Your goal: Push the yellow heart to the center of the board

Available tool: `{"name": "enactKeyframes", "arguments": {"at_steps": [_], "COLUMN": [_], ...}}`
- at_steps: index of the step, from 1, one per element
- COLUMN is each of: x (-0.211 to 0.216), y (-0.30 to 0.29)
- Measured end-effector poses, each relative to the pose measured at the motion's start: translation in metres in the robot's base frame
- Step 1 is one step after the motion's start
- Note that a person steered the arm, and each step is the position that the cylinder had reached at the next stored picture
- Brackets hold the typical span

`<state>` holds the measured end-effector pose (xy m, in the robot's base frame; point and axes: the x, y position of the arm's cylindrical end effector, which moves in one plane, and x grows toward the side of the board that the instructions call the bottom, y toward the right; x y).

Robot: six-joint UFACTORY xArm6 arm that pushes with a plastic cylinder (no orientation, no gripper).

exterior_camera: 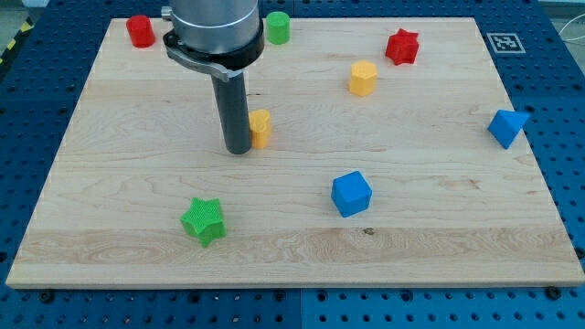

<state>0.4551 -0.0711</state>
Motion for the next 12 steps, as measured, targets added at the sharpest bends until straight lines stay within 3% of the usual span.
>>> {"name": "enactKeyframes", "arguments": {"at_steps": [12], "x": [-0.037], "y": [0.026]}}
